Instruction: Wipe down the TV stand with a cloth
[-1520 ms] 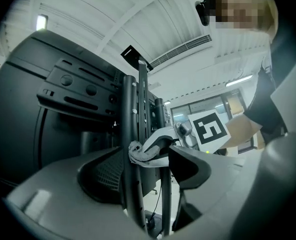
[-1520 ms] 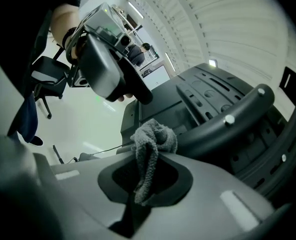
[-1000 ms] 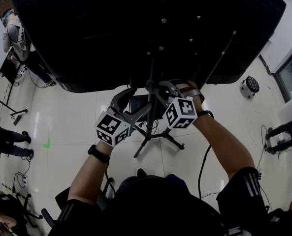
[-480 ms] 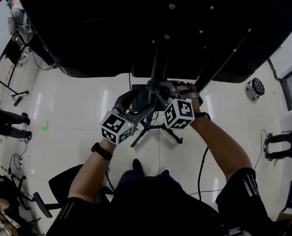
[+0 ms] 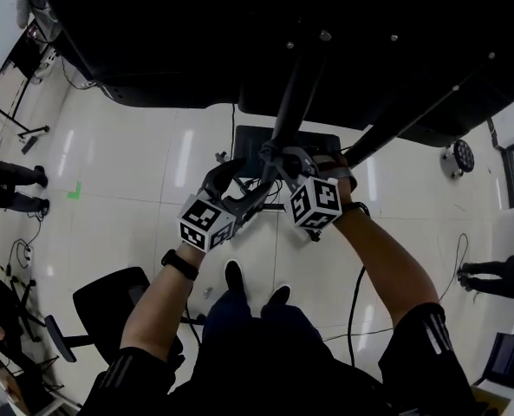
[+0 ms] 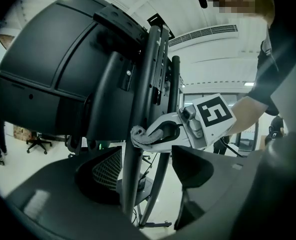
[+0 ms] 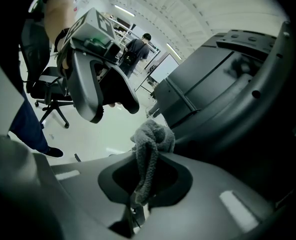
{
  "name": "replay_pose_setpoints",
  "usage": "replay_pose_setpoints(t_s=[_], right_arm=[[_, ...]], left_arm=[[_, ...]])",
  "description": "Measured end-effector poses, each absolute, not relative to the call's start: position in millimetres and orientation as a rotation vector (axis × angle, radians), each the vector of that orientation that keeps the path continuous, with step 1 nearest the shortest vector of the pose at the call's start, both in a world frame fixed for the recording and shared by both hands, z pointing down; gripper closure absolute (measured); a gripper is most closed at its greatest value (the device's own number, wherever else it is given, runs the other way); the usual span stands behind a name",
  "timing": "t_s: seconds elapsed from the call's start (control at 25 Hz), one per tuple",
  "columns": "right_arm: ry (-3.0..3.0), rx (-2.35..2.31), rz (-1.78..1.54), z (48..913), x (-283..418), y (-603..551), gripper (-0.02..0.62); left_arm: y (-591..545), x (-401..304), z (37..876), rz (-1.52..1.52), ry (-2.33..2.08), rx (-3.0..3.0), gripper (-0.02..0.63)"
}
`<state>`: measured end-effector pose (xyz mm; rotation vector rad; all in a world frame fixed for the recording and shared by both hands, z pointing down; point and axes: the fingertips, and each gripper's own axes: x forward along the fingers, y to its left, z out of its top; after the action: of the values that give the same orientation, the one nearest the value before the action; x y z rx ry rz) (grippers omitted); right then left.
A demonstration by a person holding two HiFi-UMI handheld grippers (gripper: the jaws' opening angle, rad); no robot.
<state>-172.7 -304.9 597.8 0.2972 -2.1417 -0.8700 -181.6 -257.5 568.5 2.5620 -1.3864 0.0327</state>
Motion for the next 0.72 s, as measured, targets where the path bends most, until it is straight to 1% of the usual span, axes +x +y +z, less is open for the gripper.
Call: replay_pose_setpoints(t_s=[0.4, 0.72], right_arm=[[-2.137, 0.238, -0.845, 663, -173, -302, 0.574], [-2.108, 0.201, -0.779, 747, -167, -306, 0.574]], left_arm=[[-273, -174, 635, 0.096, -1.377, 2.556, 0.261], [-278, -165, 704, 0.111, -1.359, 2.500, 0.256]])
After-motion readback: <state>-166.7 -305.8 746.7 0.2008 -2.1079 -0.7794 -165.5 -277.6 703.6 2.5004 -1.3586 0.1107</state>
